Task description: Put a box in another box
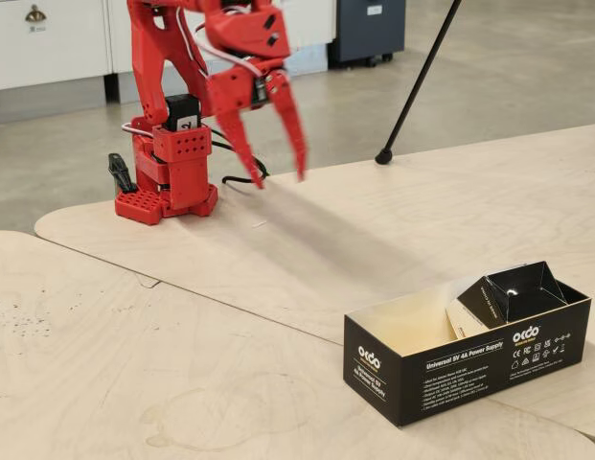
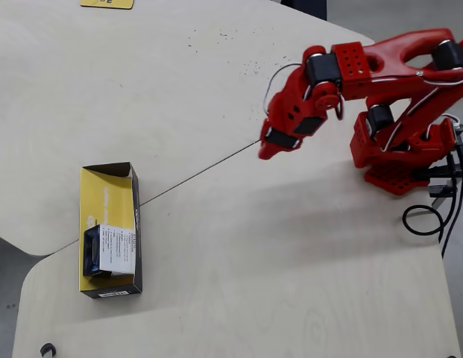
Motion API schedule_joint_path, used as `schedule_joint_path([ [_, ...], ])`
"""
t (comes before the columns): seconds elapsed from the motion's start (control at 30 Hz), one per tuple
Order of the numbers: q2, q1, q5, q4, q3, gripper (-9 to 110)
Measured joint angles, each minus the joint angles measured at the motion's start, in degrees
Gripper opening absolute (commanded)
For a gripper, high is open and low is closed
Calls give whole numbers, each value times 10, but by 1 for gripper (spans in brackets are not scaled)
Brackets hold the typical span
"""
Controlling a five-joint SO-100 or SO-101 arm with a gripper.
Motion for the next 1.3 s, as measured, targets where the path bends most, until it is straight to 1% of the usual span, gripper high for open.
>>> schedule_joint_path([
  [0.1,83,8,-26,0,119,-1],
  [0.23,205,10,-32,0,262,-1],
  [0.4,346,10,-37,9,374,-1],
  [0.67,485,29,-28,9,455,-1],
  [0.83,548,41,-25,11,465,-1],
  [0.93,580,41,-27,40,465,-1],
  [1.1,591,40,-85,69,465,0],
  [1.3,591,40,-93,69,465,0],
])
